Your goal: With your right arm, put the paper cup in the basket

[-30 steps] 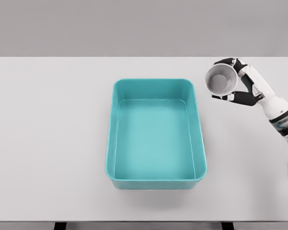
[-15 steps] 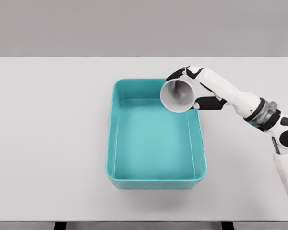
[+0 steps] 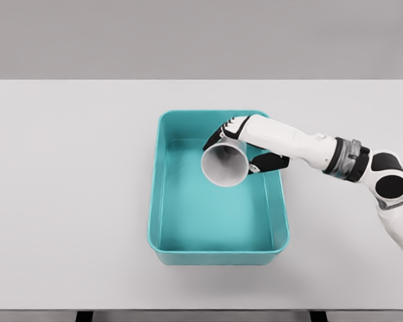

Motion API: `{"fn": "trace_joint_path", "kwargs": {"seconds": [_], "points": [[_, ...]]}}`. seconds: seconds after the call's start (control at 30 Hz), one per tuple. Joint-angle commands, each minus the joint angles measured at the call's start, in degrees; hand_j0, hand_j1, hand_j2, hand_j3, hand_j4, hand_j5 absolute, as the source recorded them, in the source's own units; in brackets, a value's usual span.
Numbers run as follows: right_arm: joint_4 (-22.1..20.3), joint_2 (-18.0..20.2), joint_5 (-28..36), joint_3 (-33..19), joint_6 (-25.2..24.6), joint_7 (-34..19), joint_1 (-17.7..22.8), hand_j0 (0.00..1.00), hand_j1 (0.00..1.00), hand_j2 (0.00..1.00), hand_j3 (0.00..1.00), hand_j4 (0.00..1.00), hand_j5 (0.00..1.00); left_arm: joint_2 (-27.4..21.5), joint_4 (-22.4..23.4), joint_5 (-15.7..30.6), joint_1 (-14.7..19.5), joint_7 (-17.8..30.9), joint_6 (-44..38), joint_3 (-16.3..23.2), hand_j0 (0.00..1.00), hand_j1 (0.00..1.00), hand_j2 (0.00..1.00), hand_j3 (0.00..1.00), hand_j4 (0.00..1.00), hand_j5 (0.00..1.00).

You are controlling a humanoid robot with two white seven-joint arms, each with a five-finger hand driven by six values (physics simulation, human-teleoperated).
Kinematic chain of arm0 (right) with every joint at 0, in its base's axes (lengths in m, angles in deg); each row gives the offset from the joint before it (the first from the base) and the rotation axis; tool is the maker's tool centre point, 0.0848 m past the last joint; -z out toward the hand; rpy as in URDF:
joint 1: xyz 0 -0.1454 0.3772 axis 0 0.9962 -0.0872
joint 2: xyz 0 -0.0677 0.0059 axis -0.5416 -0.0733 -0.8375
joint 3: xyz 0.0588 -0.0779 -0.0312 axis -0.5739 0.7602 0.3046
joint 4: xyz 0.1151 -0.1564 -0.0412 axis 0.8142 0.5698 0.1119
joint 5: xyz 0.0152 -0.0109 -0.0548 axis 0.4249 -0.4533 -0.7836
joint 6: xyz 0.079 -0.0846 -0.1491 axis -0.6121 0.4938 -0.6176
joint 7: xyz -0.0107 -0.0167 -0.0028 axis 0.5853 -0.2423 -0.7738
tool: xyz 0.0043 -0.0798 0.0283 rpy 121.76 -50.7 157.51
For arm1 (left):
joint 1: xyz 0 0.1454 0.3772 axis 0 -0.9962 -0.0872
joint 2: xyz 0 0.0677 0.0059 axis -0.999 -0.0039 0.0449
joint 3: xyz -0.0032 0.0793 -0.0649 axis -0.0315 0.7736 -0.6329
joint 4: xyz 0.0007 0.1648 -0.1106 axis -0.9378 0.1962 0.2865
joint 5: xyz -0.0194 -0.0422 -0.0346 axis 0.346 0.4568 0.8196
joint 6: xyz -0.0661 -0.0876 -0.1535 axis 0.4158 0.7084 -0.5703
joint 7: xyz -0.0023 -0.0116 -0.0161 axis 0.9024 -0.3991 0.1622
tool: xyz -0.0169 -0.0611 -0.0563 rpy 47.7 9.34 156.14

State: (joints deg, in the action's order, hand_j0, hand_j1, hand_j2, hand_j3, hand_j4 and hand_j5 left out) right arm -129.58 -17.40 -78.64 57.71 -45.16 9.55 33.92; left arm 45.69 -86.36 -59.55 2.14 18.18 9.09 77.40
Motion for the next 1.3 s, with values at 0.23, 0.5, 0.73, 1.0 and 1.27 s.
{"fn": "trace_joint_path", "kwargs": {"seconds": [0.23, 0.5, 0.73, 1.0, 1.27], "points": [[-0.1, 0.1, 0.3, 1.3, -2.7, 0.0, -0.1, 0.95, 0.95, 0.95, 0.95, 0.95, 0.95, 0.0, 0.0, 0.0, 0.0, 0.0, 0.0, 0.0, 1.00, 1.00, 1.00, 1.00, 1.00, 1.00], [-1.4, 0.6, 0.3, 1.1, -3.5, 0.0, -0.3, 0.97, 0.97, 0.97, 0.97, 0.97, 0.97, 0.0, 0.0, 0.0, 0.0, 0.0, 0.0, 0.0, 1.00, 1.00, 1.00, 1.00, 1.00, 1.00], [-4.2, 2.3, 16.6, -7.9, -15.2, 0.0, 0.2, 1.00, 1.00, 1.00, 1.00, 1.00, 1.00, 0.0, 0.0, 0.0, 0.0, 0.0, 0.0, 0.0, 1.00, 1.00, 1.00, 1.00, 1.00, 1.00], [-5.1, 14.7, 21.8, -11.4, -16.3, 0.0, 5.9, 1.00, 1.00, 1.00, 1.00, 1.00, 1.00, 0.0, 0.0, 0.0, 0.0, 0.0, 0.0, 0.0, 1.00, 1.00, 1.00, 1.00, 1.00, 1.00], [-5.0, 17.8, 21.8, -18.4, -16.3, 0.0, 12.3, 1.00, 1.00, 1.00, 1.00, 1.00, 1.00, 0.0, 0.0, -0.1, 0.0, 0.0, 0.0, 0.1, 1.00, 1.00, 1.00, 1.00, 1.00, 1.00]]}}
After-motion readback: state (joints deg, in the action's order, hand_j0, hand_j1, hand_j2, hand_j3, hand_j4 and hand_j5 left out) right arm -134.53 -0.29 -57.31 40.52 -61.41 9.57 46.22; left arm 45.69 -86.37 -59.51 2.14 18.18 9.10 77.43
